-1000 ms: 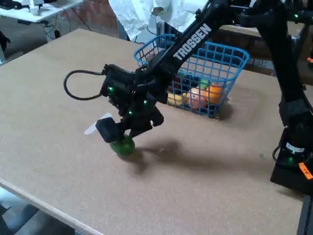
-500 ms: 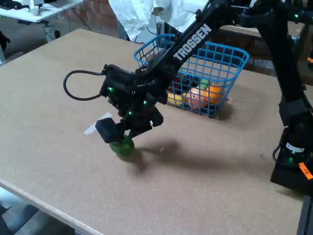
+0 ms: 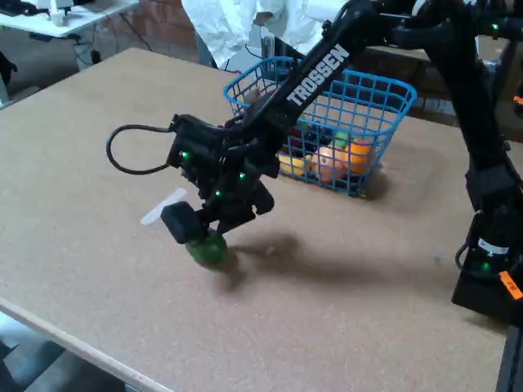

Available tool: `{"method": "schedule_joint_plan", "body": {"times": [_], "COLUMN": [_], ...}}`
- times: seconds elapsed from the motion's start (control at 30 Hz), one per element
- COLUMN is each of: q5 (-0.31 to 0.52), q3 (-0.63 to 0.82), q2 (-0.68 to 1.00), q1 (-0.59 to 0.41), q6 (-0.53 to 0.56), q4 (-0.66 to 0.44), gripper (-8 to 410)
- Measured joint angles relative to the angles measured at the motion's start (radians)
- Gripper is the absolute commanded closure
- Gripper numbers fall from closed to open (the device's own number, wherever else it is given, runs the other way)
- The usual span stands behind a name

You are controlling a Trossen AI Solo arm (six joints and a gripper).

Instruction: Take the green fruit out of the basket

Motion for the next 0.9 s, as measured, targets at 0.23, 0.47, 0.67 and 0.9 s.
{"method": "schedule_joint_plan", "body": {"times": [0.23,0.47,0.67,0.9], "q5": [0.000,0.000,0.000,0.002], "q3": [0.000,0.000,0.000,0.000], "q2": [0.002,0.002,0.002,0.002], "q1": [0.000,0.001,0.002,0.002], "q6": [0.000,0.000,0.000,-0.001], "q4": [0.005,0.016,0.021,0.022], "gripper": [195,156,108,87]}}
